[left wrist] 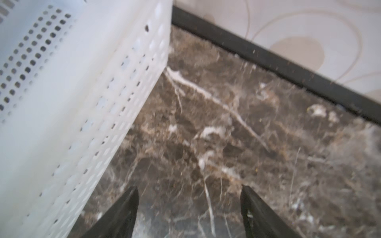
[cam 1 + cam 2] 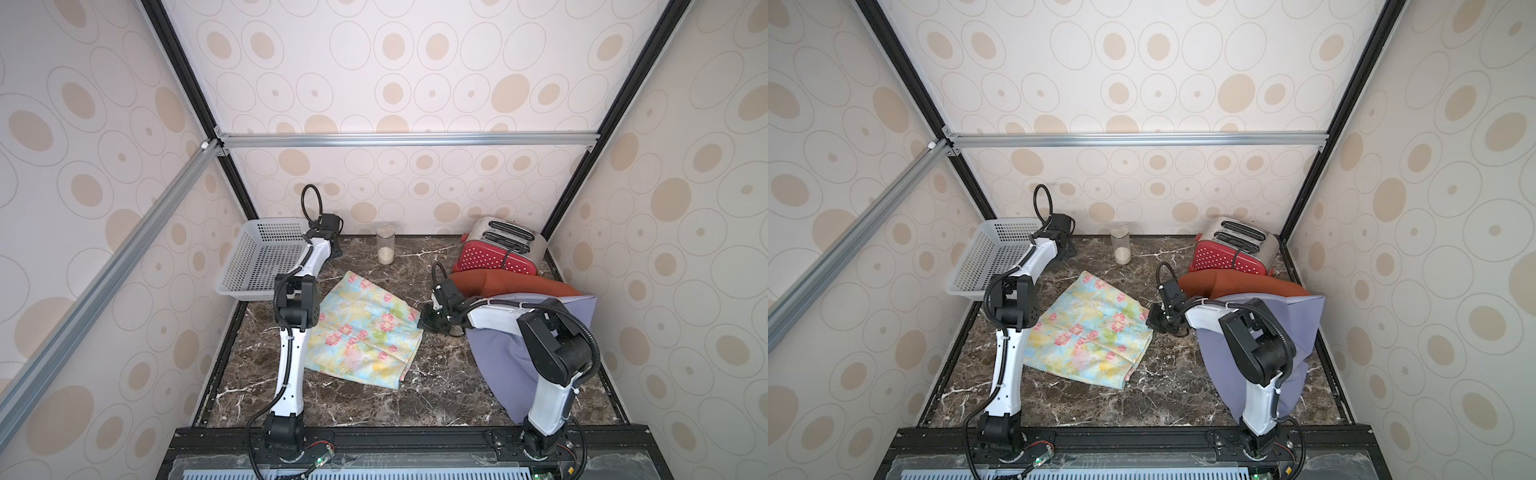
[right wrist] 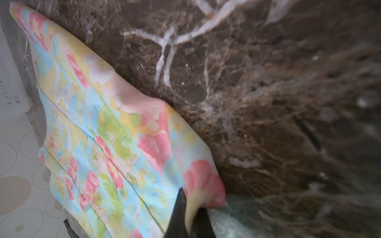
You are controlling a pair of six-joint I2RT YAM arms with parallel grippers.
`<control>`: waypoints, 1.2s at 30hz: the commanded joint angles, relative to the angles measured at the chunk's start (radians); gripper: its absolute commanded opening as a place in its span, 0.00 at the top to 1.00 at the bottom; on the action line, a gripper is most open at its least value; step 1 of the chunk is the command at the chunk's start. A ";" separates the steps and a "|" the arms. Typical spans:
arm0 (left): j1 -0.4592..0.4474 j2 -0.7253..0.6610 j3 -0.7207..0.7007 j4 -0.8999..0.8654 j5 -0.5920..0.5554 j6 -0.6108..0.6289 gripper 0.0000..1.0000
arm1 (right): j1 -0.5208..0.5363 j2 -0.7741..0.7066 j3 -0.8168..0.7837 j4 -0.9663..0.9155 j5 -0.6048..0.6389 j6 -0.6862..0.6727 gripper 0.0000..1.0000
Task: Roll up the skirts
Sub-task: Flatten out the skirt at the center of the board.
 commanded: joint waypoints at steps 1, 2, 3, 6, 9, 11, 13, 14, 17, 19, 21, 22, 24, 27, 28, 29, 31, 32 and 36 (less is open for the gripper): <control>0.011 -0.003 0.097 -0.025 0.068 0.001 0.20 | 0.009 -0.045 0.008 -0.068 0.022 -0.019 1.00; 0.011 -0.025 0.088 -0.016 0.106 -0.011 0.16 | 0.009 -0.050 0.013 -0.078 0.029 -0.017 1.00; 0.008 -0.050 0.071 -0.009 0.150 -0.016 0.13 | 0.009 -0.055 0.019 -0.088 0.035 -0.017 1.00; -0.041 -0.177 -0.013 -0.011 0.230 -0.010 0.03 | 0.009 -0.065 0.044 -0.126 0.058 0.001 1.00; -0.129 -0.410 -0.233 -0.002 0.235 -0.025 0.01 | 0.009 -0.074 0.049 -0.153 0.081 0.033 1.00; -0.186 -0.615 -0.485 0.049 0.261 -0.109 0.01 | 0.008 -0.092 0.025 -0.135 0.092 0.062 1.00; -0.247 -0.812 -0.761 0.154 0.275 -0.189 0.01 | 0.006 -0.117 -0.010 -0.101 0.105 0.093 1.00; -0.285 -0.911 -0.896 0.180 0.277 -0.237 0.01 | 0.006 -0.131 -0.026 -0.086 0.114 0.106 1.00; -0.390 -1.136 -1.209 0.142 0.269 -0.338 0.01 | 0.005 -0.163 -0.056 -0.053 0.126 0.109 1.00; -0.425 -1.270 -1.386 0.086 0.260 -0.426 0.01 | 0.004 -0.172 -0.066 -0.048 0.122 0.107 1.00; -0.437 -1.416 -1.549 0.023 0.240 -0.520 0.02 | 0.003 -0.183 -0.080 -0.026 0.111 0.101 1.00; -0.438 -1.498 -1.612 -0.001 0.218 -0.551 0.02 | 0.003 -0.188 -0.087 -0.018 0.106 0.098 1.00; -0.440 -1.633 -1.701 -0.043 0.154 -0.608 0.03 | 0.003 -0.201 -0.096 -0.002 0.103 0.083 1.00; -0.438 -1.733 -1.813 -0.033 0.125 -0.675 0.03 | 0.002 -0.223 -0.099 0.004 0.112 0.077 1.00; -0.437 -1.729 -1.839 -0.023 0.127 -0.687 0.03 | 0.002 -0.230 -0.095 0.000 0.112 0.074 1.00; -0.437 -1.717 -1.859 -0.005 0.129 -0.692 0.02 | 0.003 -0.237 -0.088 -0.009 0.114 0.071 1.00; -0.438 -1.672 -1.904 0.047 0.126 -0.707 0.01 | 0.003 -0.255 -0.081 -0.029 0.120 0.065 1.00; -0.437 -1.652 -1.919 0.077 0.121 -0.714 0.01 | 0.003 -0.262 -0.080 -0.032 0.120 0.064 1.00; -0.437 -1.566 -1.956 0.206 0.039 -0.708 0.10 | 0.003 -0.286 -0.076 -0.066 0.126 0.047 1.00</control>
